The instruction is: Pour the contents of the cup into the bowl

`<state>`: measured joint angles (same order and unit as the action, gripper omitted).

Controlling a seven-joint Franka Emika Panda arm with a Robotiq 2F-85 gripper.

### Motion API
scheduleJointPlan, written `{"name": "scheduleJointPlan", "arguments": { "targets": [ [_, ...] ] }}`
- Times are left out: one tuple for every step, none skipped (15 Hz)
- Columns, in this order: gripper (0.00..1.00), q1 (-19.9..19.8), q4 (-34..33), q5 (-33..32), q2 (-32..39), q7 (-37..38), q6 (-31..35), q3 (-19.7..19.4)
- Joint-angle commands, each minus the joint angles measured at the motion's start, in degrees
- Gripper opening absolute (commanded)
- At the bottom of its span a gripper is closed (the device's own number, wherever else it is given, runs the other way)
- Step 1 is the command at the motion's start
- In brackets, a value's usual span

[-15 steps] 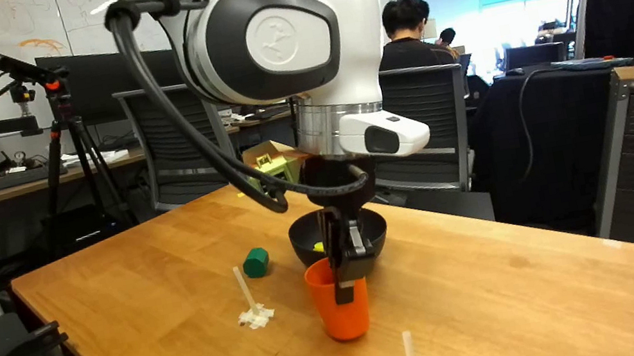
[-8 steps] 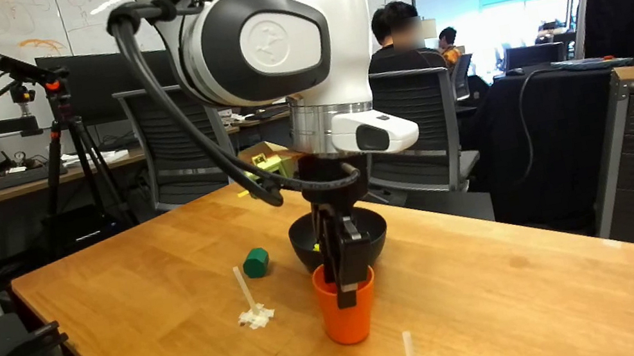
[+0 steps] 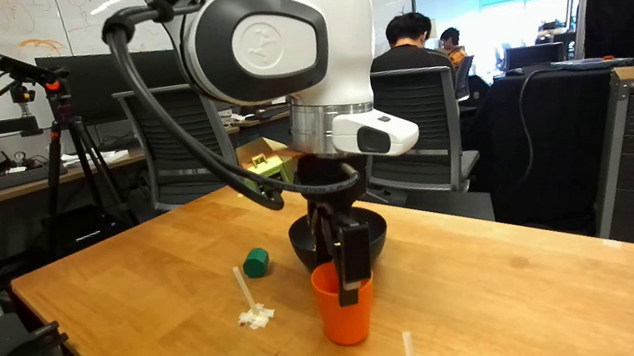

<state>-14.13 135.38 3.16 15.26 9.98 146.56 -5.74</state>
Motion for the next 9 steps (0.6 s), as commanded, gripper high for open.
{"name": "scheduleJointPlan", "arguments": {
  "targets": [
    [1.00, -1.25, 1.55, 7.25, -6.33, -10.15, -3.40, 0.30],
    [1.00, -1.42, 1.93, 8.89, -7.85, -12.57, -4.43, 0.22],
    [1.00, -1.41, 2.38, 10.37, -9.65, -15.01, -5.71, 0.08],
    [1.00, -1.14, 2.92, 11.19, -11.54, -16.88, -7.41, -0.22],
    [1.00, -0.81, 3.36, 11.64, -13.16, -18.34, -9.12, -0.58],
    [1.00, -0.38, 4.04, 11.47, -14.97, -19.42, -10.97, -0.95],
    [1.00, 0.21, 4.83, 10.30, -16.88, -19.64, -13.15, -1.21],
    [1.00, 0.58, 5.48, 9.17, -18.41, -19.55, -16.00, -1.43],
    [1.00, 0.98, 6.11, 7.25, -19.84, -19.10, -18.75, -1.51]
  ]
}}
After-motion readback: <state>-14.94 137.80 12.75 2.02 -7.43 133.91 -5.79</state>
